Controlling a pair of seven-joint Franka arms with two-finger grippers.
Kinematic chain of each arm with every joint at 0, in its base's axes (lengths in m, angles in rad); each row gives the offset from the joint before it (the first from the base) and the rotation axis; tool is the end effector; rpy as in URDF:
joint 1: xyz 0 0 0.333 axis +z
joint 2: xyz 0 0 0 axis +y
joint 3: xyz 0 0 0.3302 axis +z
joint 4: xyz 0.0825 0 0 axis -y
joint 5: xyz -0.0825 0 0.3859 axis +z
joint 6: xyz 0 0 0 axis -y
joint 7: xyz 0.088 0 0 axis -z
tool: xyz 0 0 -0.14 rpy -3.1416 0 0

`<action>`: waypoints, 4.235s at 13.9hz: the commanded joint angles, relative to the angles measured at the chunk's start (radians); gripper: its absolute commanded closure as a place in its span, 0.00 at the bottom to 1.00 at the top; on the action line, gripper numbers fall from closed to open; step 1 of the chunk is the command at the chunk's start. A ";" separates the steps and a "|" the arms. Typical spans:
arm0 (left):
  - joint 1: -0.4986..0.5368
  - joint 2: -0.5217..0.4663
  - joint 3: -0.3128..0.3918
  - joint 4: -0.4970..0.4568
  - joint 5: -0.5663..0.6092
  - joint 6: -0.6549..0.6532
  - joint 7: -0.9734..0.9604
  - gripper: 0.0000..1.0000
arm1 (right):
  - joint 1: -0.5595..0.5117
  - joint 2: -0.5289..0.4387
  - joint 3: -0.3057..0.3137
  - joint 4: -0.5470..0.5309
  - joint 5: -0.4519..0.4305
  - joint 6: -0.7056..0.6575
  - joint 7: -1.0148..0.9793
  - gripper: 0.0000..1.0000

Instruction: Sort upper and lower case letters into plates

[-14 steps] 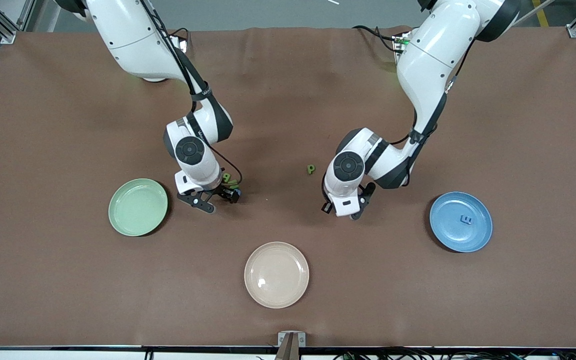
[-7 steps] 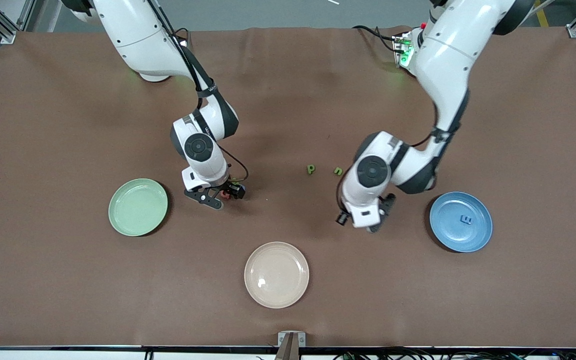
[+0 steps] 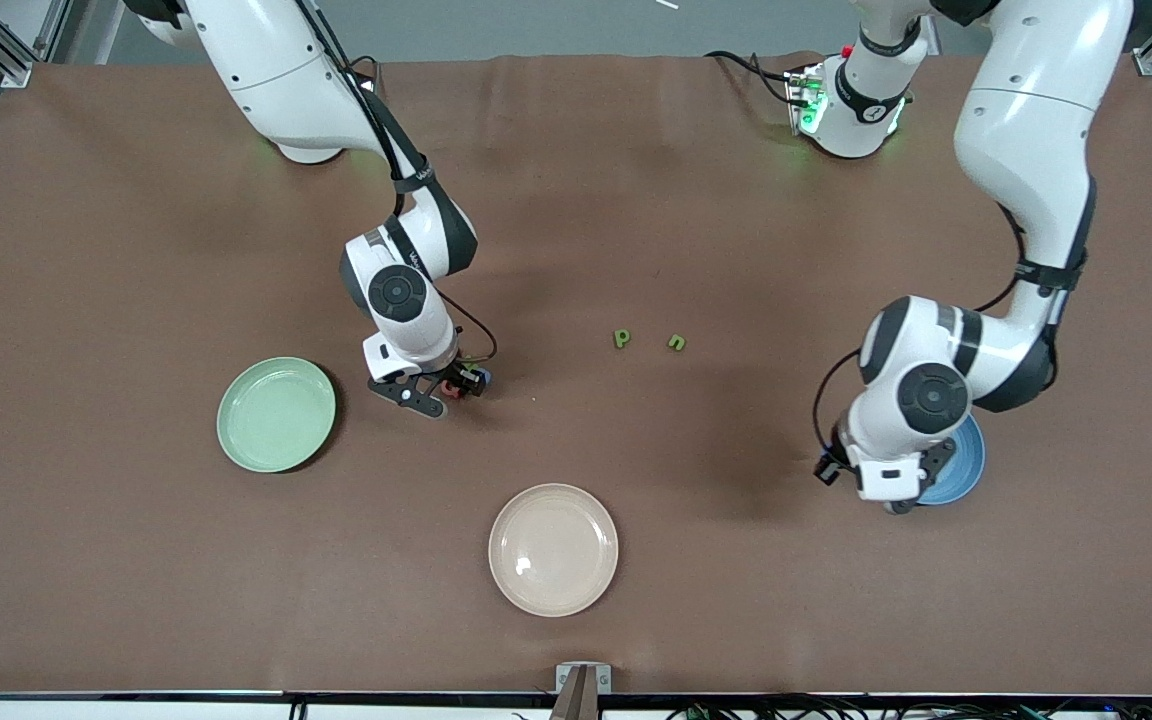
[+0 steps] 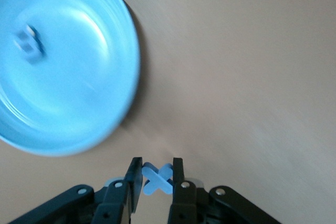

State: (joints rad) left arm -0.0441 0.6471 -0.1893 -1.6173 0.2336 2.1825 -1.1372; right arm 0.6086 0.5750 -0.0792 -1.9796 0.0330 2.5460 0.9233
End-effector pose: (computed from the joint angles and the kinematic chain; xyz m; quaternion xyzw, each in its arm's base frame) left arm 0.6799 -0.1324 0.2231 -0.9207 -0.3873 0.0029 0.0485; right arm 0.5336 0.3124 0.1499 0.9791 -0.2029 0.0058 0.0114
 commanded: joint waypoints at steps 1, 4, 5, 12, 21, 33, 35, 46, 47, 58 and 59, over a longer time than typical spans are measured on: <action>0.067 -0.056 -0.009 -0.068 0.023 -0.044 0.121 0.99 | 0.005 0.000 -0.007 -0.018 0.001 -0.004 -0.006 0.72; 0.144 -0.049 -0.012 -0.113 0.027 -0.020 0.204 0.89 | -0.012 -0.012 -0.008 -0.010 0.001 -0.004 -0.023 0.98; 0.161 -0.047 -0.012 -0.130 0.029 -0.001 0.206 0.72 | -0.022 -0.017 -0.008 -0.010 0.001 -0.006 -0.044 1.00; 0.151 -0.081 -0.082 -0.159 0.015 -0.009 0.124 0.00 | -0.167 -0.112 -0.008 0.031 0.002 -0.188 -0.305 1.00; 0.109 -0.107 -0.329 -0.366 0.061 0.224 -0.332 0.09 | -0.407 -0.147 -0.008 0.030 0.004 -0.273 -0.717 1.00; -0.086 -0.055 -0.332 -0.438 0.236 0.338 -0.799 0.23 | -0.472 -0.135 -0.004 -0.131 0.015 -0.142 -0.824 0.97; -0.091 -0.055 -0.331 -0.455 0.236 0.361 -0.814 0.29 | -0.469 -0.135 -0.002 -0.131 0.015 -0.154 -0.822 0.87; -0.063 -0.079 -0.322 -0.415 0.256 0.352 -0.761 1.00 | -0.411 -0.150 -0.002 0.051 0.073 -0.401 -0.706 0.00; -0.048 -0.086 -0.317 -0.391 0.256 0.329 -0.715 1.00 | -0.391 -0.150 -0.002 0.051 0.073 -0.397 -0.667 0.00; 0.352 -0.092 -0.320 -0.225 0.256 0.123 -0.026 0.99 | -0.129 -0.121 -0.005 -0.093 0.071 -0.090 -0.259 0.00; 0.378 -0.087 -0.319 -0.228 0.256 0.123 0.025 0.98 | -0.110 -0.116 -0.005 -0.105 0.071 -0.067 -0.233 0.00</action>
State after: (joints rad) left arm 0.2957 0.5630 -0.4984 -1.8357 0.4737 2.3198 -1.1786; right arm 0.4679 0.4638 -0.0748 -2.0356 0.0988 2.4207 0.6414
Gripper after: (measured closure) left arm 0.731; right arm 0.000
